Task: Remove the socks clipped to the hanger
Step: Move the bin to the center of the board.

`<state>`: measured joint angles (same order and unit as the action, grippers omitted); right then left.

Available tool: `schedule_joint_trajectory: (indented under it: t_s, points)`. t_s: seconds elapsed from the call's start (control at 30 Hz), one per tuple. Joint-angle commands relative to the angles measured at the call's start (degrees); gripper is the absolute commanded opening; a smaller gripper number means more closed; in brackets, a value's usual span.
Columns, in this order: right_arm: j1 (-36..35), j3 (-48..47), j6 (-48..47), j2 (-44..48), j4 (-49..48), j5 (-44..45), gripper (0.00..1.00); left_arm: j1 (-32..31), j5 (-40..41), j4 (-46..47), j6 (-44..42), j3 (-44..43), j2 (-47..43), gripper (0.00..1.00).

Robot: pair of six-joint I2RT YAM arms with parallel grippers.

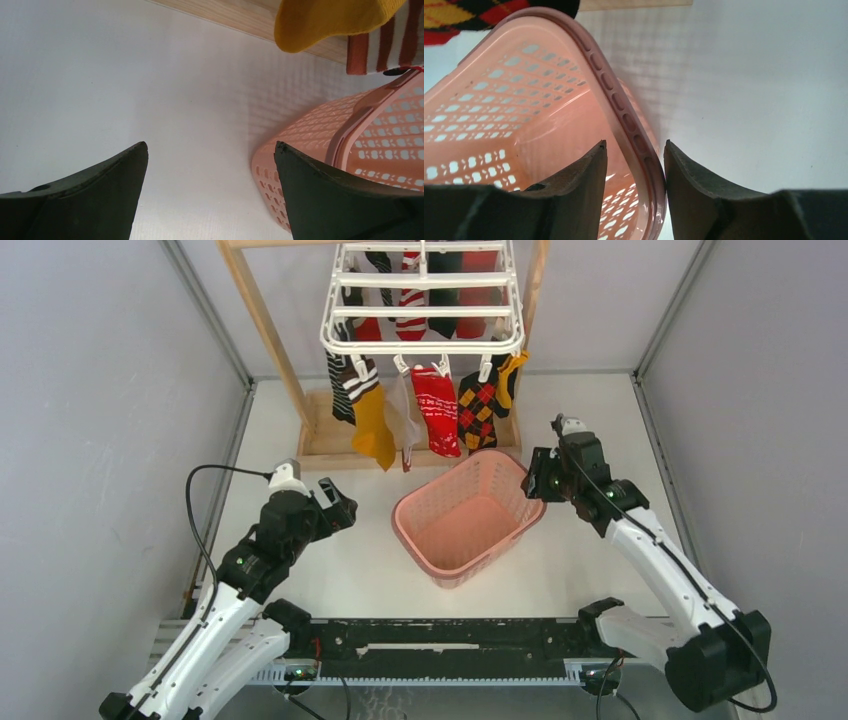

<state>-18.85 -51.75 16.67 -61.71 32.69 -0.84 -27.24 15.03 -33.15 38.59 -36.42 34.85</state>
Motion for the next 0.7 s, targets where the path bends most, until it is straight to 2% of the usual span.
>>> schedule_joint_trajectory:
  t_s: [0.0,0.1,0.17,0.3,0.5,0.67]
  points:
    - [-4.1,1.7,4.3,6.2,2.2,4.4,0.51,-0.4,0.8,1.4,-0.4,0.4,-0.6,1.00]
    - [-6.3,3.2,7.3,9.2,4.1,5.3,0.46,-0.4,1.0,1.3,-0.4,0.3,-0.8,1.00]
    - [-7.9,4.0,9.1,10.8,5.3,5.9,0.38,-0.4,0.9,1.3,-0.4,0.3,-0.8,1.00]
    - [-12.2,5.0,12.3,11.9,7.6,7.8,0.33,-0.5,0.9,1.3,-0.4,0.3,-0.7,1.00]
    - [-20.1,5.7,17.4,12.4,10.0,10.0,0.37,-0.5,1.0,1.3,-0.4,0.5,-0.5,1.00]
    - [-25.0,5.0,19.9,12.4,13.8,13.1,0.49,-0.5,1.4,1.2,-0.7,0.7,-0.7,1.00]
